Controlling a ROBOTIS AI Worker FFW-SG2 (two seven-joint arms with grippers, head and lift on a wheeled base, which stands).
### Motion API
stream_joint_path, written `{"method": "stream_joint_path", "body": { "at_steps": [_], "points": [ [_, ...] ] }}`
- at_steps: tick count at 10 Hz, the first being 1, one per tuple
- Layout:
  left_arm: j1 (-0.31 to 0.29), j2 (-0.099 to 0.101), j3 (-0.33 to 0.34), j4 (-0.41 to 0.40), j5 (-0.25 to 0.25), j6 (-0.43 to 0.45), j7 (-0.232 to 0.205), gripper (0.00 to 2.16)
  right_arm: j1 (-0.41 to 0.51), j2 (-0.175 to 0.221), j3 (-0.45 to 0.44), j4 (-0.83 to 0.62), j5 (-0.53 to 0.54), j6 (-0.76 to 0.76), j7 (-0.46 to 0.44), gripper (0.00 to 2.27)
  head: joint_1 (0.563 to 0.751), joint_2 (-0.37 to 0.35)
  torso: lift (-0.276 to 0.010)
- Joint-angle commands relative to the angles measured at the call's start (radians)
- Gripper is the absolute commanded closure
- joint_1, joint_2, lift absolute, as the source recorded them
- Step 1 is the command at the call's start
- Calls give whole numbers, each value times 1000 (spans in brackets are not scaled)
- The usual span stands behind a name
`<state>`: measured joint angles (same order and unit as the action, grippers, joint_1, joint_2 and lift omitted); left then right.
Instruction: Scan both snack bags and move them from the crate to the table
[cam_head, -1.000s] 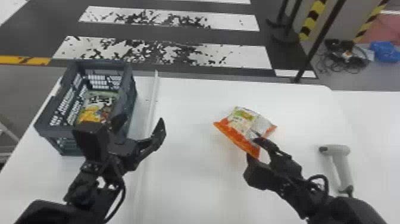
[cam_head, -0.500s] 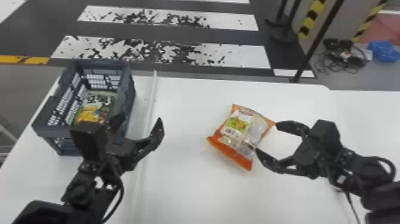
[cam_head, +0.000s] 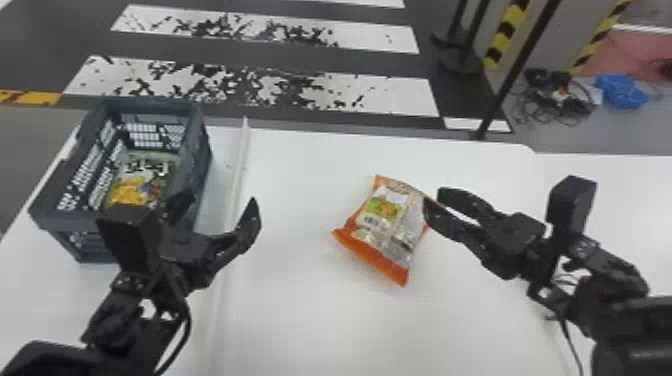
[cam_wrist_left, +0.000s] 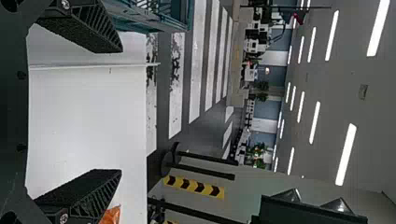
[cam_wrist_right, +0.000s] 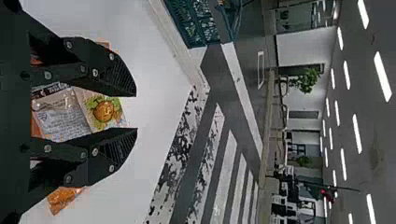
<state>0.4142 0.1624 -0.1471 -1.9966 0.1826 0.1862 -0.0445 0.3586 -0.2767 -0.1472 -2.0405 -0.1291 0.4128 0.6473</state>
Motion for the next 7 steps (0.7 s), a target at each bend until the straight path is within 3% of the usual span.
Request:
{"method": "stream_joint_path", "body": {
  "at_steps": [1, 3, 7],
  "points": [
    [0, -3, 0, -1, 0, 0, 0, 76, -47, 25, 74, 54, 8, 1, 0, 2260, 695, -96, -88],
    [0, -3, 0, -4, 0, 0, 0, 76, -158, 44, 201, 186, 72, -2, -26, 2260, 695, -39, -88],
    [5, -3, 3, -19, 1, 19, 0, 76, -293, 60, 313, 387, 112, -24, -52, 2260, 695, 40, -88]
  ]
}}
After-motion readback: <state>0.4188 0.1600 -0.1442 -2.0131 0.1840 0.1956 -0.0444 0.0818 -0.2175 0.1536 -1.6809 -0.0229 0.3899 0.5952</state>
